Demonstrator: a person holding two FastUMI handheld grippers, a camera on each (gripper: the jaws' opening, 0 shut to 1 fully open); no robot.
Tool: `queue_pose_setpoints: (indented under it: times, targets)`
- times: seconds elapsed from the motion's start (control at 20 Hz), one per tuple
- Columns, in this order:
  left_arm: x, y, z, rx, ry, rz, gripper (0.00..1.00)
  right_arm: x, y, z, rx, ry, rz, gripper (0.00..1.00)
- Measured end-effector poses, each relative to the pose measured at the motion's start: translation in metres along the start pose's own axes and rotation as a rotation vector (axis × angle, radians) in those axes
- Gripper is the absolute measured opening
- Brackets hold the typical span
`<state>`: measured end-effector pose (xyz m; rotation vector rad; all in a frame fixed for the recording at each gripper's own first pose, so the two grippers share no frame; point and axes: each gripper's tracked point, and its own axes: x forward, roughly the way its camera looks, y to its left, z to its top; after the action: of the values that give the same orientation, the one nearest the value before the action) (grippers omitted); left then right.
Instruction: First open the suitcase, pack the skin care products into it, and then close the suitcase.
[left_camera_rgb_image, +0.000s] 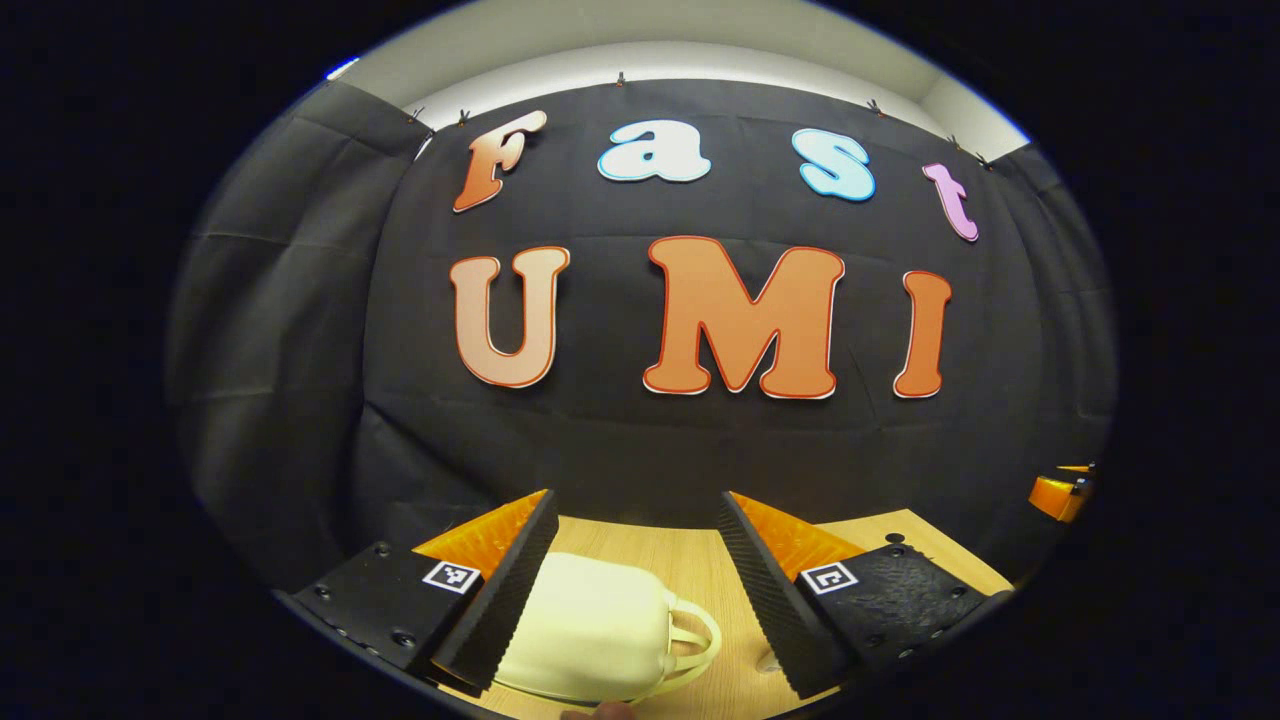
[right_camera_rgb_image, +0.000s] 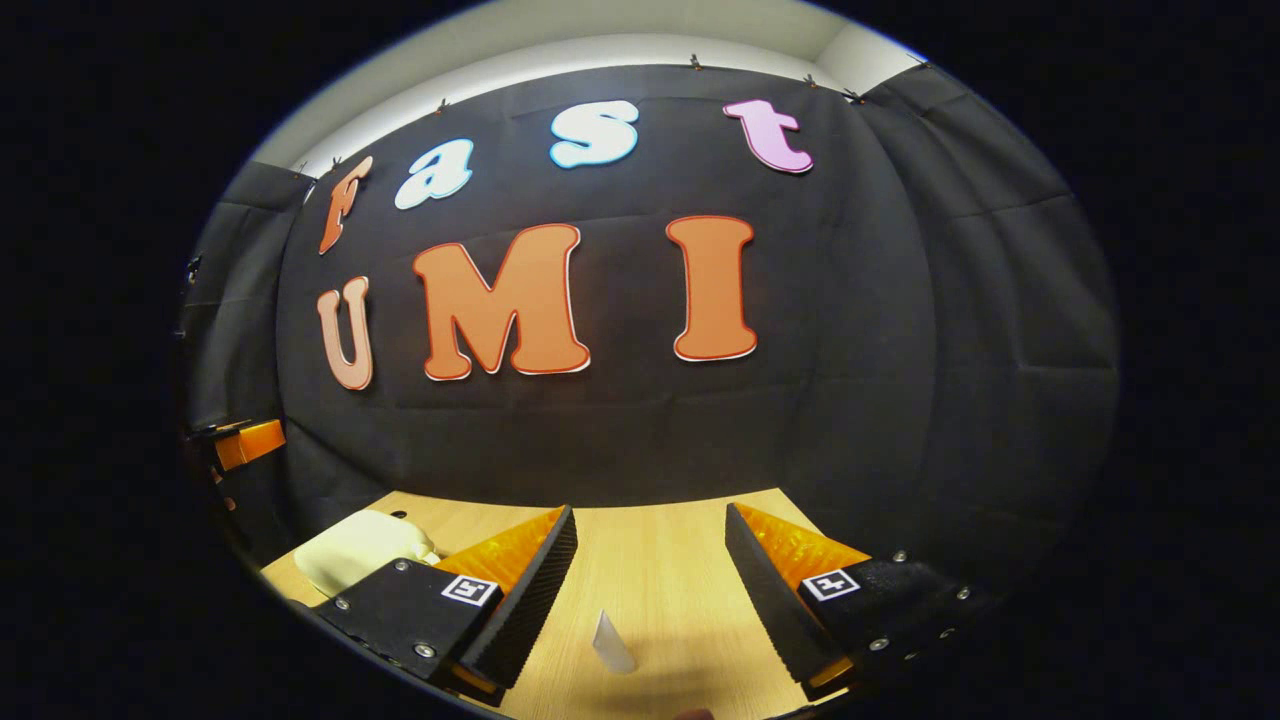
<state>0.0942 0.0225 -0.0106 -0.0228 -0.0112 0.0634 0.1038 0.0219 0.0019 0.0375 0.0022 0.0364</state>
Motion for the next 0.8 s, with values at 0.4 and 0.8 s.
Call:
queue_pose_setpoints:
  times: [0.4, 0.8]
  targets:
    - [0.001, -0.014, -0.022, 0.307, 0.003, 0.009, 1.0, 0.002, -0.008, -0.018, 0.034, 0.034, -0.013, 0.95]
    - [-0.001, -0.068, -0.104, 0.807, 0.053, -0.069, 0.98, -0.017, -0.062, -0.061, 0.098, 0.113, -0.121, 0.95]
